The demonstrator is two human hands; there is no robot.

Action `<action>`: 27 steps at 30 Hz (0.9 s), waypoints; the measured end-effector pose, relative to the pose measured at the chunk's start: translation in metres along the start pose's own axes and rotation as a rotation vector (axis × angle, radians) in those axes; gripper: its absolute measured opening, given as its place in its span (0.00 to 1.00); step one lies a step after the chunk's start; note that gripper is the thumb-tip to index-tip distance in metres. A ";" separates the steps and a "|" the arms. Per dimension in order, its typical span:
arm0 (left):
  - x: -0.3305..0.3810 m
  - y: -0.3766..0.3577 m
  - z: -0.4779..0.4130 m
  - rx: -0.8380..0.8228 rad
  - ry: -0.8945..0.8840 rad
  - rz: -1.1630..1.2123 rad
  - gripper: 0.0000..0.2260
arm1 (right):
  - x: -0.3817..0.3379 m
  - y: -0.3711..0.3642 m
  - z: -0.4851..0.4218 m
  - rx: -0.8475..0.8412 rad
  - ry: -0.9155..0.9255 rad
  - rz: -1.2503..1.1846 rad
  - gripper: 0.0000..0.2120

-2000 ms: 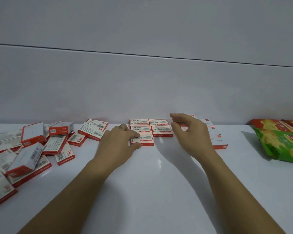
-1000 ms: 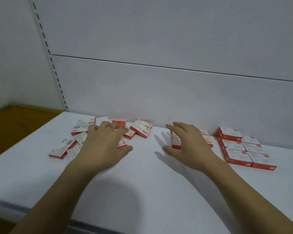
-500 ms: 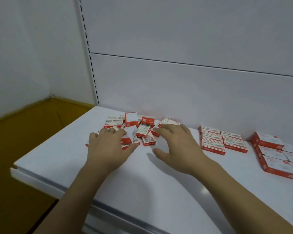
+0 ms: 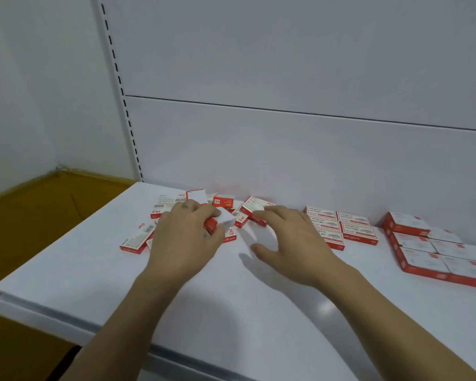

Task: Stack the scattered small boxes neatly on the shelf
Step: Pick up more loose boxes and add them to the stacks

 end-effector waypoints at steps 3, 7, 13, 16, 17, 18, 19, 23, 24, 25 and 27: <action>0.032 -0.006 -0.007 -0.044 -0.118 0.136 0.11 | 0.021 0.018 0.004 0.043 -0.047 -0.015 0.30; 0.083 -0.025 -0.021 -0.140 -0.248 0.369 0.11 | 0.057 0.038 0.014 0.073 -0.137 -0.049 0.32; 0.140 -0.069 -0.029 -0.326 -0.282 0.658 0.24 | 0.107 0.055 0.038 0.158 -0.277 -0.122 0.34; 0.149 -0.091 -0.023 -0.356 -0.230 0.731 0.26 | 0.125 0.046 0.054 0.190 -0.339 -0.178 0.35; 0.150 -0.095 -0.020 -0.360 -0.222 0.751 0.27 | 0.129 0.041 0.058 0.191 -0.352 -0.201 0.35; 0.151 -0.099 -0.017 -0.362 -0.228 0.758 0.27 | 0.131 0.037 0.062 0.191 -0.362 -0.225 0.35; 0.150 -0.101 -0.014 -0.362 -0.237 0.751 0.27 | 0.133 0.032 0.064 0.191 -0.369 -0.250 0.35; 0.143 -0.102 -0.003 -0.365 -0.231 0.778 0.30 | 0.132 0.026 0.066 0.213 -0.379 -0.323 0.35; 0.142 -0.102 -0.001 -0.366 -0.237 0.786 0.30 | 0.131 0.025 0.066 0.213 -0.378 -0.337 0.35; 0.142 -0.101 0.000 -0.363 -0.244 0.789 0.30 | 0.128 0.024 0.065 0.212 -0.374 -0.348 0.35; 0.141 -0.098 -0.001 -0.343 -0.257 0.789 0.29 | 0.123 0.023 0.064 0.209 -0.363 -0.366 0.34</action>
Point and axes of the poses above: each hand's wrist, its own z-axis away from the middle knuckle, its own y-axis out of the back of the hand, x = y × z, the point moved 9 cm from there along -z, towards the middle knuckle
